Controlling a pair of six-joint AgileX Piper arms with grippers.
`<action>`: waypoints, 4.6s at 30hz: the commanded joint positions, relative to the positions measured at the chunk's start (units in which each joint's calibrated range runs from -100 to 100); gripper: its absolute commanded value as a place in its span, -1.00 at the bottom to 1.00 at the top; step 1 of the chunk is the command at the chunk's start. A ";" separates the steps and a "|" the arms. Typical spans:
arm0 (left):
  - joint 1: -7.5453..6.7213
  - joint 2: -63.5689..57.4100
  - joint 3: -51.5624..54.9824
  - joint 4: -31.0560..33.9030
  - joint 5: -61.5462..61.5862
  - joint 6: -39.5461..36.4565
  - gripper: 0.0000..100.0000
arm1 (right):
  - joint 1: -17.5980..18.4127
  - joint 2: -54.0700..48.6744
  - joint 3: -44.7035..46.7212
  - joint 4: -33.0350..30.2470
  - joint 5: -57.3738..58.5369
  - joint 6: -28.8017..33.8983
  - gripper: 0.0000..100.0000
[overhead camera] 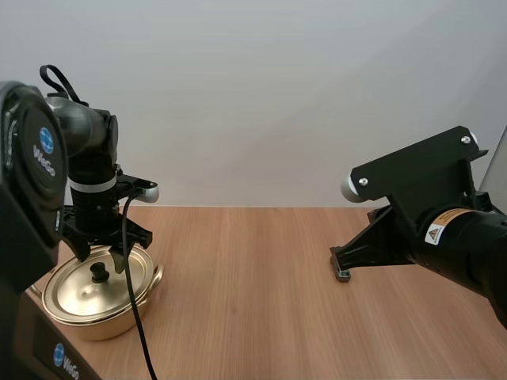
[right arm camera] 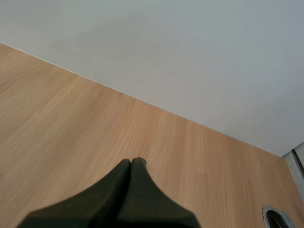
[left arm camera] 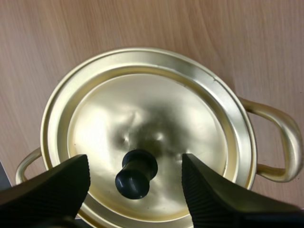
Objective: Open the pot, put the car inside, and close it
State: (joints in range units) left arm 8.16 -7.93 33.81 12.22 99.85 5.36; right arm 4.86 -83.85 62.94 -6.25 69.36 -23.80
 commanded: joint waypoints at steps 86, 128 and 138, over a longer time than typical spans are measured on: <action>3.02 -58.12 -19.01 -32.77 -34.82 7.78 -1.00 | -4.73 75.66 -11.91 -12.56 -34.67 12.59 1.00; 3.02 -58.12 -19.01 -32.68 -32.35 8.55 -1.00 | -4.73 78.52 -11.91 -4.80 -35.06 3.45 -1.00; 3.02 -58.12 -19.01 -32.68 -31.62 8.53 -1.00 | -4.73 77.99 -11.91 -5.16 -34.09 3.45 0.09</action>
State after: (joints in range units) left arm 11.19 -66.07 14.78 -20.45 68.05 13.90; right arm 0.16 -5.74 51.04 -11.32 35.49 -20.34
